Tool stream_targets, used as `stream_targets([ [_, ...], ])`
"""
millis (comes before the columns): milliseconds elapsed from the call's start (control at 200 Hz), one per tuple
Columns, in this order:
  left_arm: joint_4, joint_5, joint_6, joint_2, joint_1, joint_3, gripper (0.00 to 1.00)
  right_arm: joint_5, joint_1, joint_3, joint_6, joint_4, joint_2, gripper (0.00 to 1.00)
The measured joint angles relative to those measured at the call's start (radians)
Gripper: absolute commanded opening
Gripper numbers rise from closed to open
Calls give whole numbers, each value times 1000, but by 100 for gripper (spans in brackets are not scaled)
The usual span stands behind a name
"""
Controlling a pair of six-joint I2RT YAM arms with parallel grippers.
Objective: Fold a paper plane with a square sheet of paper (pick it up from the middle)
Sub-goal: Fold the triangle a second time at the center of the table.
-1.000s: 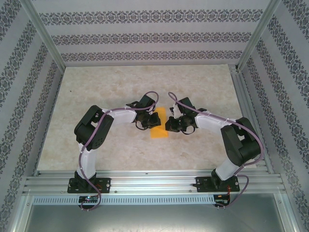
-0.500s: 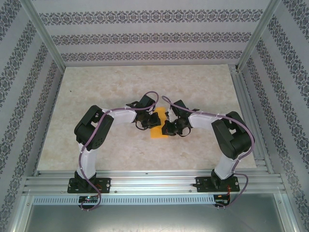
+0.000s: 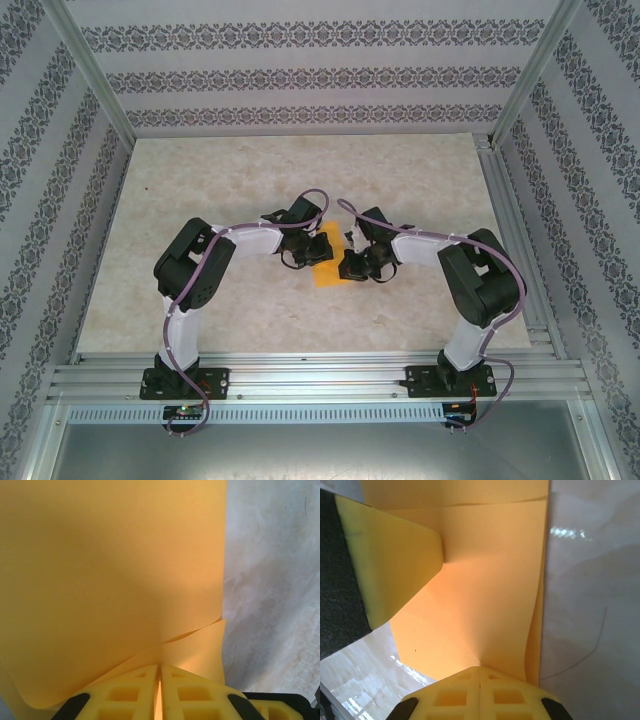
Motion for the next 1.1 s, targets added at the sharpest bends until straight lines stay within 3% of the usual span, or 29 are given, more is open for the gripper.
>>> stream_targets([
  [295, 8, 3, 0, 8, -1, 4, 13, -95, -69, -56, 13, 75, -4, 4],
  [779, 18, 9, 0, 15, -1, 10, 13, -406, -197, -62, 57, 135, 113, 3],
  [964, 18, 9, 0, 16, -1, 10, 13, -378, -195, -55, 56, 113, 97, 2],
  [1099, 18, 9, 0, 18, -1, 14, 13, -249, -146, -55, 43, 88, 48, 3],
])
